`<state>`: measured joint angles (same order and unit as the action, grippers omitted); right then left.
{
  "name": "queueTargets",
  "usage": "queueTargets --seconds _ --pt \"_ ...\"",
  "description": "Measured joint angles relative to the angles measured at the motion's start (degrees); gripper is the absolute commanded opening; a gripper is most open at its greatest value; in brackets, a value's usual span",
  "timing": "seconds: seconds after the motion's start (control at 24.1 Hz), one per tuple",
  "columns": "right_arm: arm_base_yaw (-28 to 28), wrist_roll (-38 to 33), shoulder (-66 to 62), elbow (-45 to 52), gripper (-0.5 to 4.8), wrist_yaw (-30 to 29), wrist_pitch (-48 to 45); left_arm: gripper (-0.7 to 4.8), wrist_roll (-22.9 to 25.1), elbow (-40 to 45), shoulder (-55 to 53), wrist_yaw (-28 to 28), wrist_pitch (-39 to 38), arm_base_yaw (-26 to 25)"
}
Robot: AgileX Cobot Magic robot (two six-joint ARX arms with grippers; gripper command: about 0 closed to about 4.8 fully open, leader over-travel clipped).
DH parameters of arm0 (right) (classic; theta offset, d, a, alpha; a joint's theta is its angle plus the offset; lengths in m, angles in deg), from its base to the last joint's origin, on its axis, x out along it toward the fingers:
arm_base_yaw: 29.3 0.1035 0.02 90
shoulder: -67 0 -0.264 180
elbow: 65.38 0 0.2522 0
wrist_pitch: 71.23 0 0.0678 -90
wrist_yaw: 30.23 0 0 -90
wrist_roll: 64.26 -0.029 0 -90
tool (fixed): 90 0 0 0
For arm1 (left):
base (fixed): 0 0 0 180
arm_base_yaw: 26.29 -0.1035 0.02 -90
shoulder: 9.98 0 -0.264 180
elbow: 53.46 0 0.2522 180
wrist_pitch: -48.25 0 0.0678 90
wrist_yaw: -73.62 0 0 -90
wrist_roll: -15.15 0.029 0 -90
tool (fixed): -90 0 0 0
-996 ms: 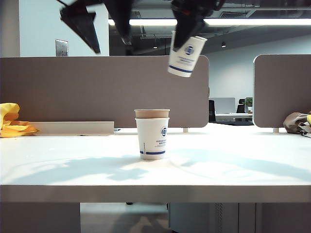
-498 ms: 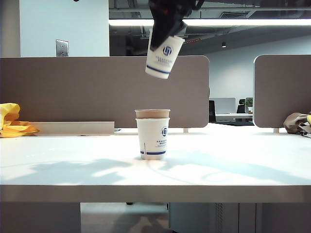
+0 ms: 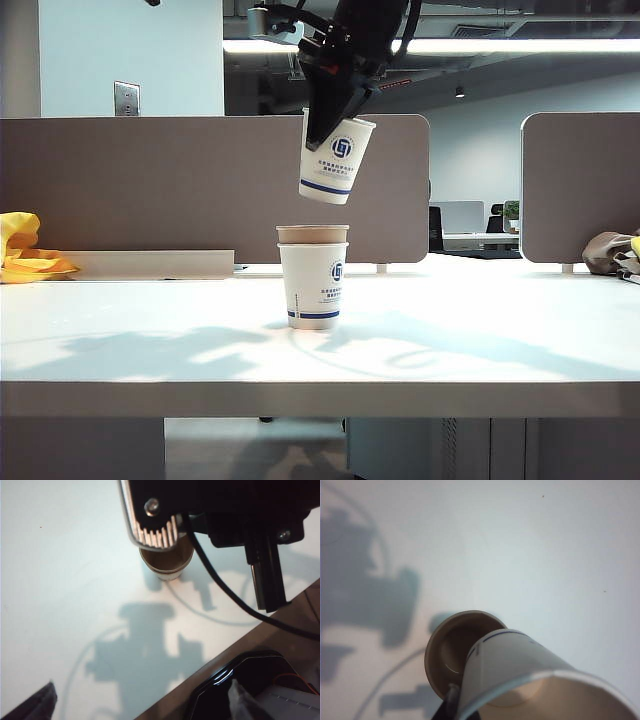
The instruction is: Pick up all the paper cups on the table one by one and stack them together.
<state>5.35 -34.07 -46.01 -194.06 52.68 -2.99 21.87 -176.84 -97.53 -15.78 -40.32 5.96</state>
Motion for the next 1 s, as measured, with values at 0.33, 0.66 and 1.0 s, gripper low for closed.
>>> queueTargets --seconds 0.33,0.66,1.0 --pt "0.0 -0.3 -1.5 0.0 -0.06 -0.3 2.6 4.79 0.0 0.0 -0.1 -0.2 0.0 0.0" --pt "0.1 -3.5 1.3 0.0 -0.06 0.9 1.0 4.79 0.0 0.0 -0.1 -0.2 -0.3 0.0" --pt "0.4 -4.8 1.5 0.0 -0.06 1.0 1.0 4.79 -1.2 0.0 -0.1 -0.2 -0.9 0.0"
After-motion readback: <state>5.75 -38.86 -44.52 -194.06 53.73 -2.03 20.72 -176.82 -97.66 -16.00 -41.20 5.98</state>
